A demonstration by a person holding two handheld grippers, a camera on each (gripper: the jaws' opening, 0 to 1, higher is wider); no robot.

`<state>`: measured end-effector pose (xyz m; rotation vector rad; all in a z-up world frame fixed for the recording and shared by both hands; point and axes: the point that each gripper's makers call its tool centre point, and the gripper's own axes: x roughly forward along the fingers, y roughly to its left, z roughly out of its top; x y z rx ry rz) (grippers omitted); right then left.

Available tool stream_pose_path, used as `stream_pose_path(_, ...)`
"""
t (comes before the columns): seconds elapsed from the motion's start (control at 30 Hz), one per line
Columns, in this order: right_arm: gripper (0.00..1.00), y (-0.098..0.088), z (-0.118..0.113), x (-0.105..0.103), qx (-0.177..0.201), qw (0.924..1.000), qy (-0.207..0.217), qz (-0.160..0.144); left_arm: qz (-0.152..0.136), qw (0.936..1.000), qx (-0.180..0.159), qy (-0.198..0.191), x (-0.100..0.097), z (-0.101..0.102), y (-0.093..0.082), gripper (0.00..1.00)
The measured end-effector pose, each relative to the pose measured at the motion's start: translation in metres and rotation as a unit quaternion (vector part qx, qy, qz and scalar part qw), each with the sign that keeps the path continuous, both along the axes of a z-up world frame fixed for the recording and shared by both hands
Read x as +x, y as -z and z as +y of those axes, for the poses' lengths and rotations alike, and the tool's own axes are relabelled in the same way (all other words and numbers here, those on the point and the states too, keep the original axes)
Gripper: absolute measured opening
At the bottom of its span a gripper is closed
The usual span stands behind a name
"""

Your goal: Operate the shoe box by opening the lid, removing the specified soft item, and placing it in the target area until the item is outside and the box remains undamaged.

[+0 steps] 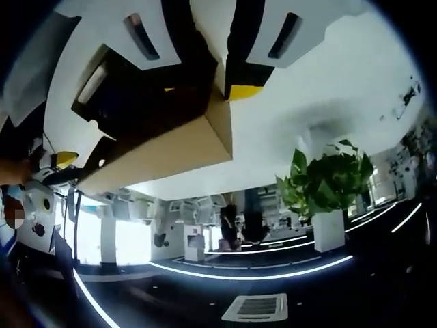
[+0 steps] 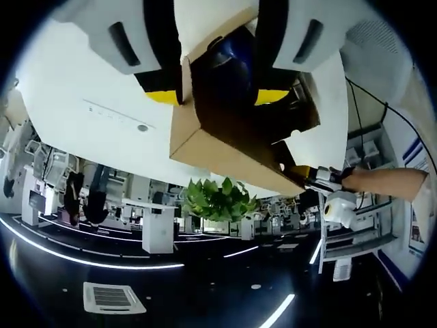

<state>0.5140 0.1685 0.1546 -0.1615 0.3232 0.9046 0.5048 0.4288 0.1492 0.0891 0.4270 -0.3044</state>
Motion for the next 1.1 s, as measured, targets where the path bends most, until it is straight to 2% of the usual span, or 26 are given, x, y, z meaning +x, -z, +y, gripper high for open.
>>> stream_pose_path(0.07, 0.36, -0.001, 0.0, 0.003, -0.001, 1.0, 0.0, -0.003, -0.001, 1.0, 0.007, -0.004, 0.003, 0.003, -0.001, 0.04)
stream_pose_path(0.47, 0.35, -0.005, 0.001, 0.021, 0.009, 0.9998, 0.012, -0.008, -0.003, 1.0, 0.007, -0.005, 0.02, 0.007, -0.004, 0.02)
stream_pose_path(0.57, 0.29, -0.003, -0.003, 0.03, 0.012, 0.9993, 0.036, 0.0, -0.004, 0.9999, 0.01, -0.007, 0.025, 0.008, -0.005, 0.02)
stream_pose_path(0.67, 0.25, 0.003, -0.007, 0.034, 0.008, 0.9988, 0.048, 0.005, -0.005, 0.9999, 0.01, -0.011, 0.029, 0.008, -0.005, 0.01)
stream_pose_path(0.87, 0.24, 0.014, -0.016, 0.037, -0.002, 0.9977, 0.067, 0.01, -0.005, 0.9998, 0.01, -0.014, 0.038, 0.01, -0.005, 0.01)
stream_pose_path(1.1, 0.17, 0.041, -0.033, 0.044, -0.031, 0.9942, 0.101, 0.024, -0.002, 0.9998, 0.017, -0.014, 0.05, 0.014, -0.004, 0.01)
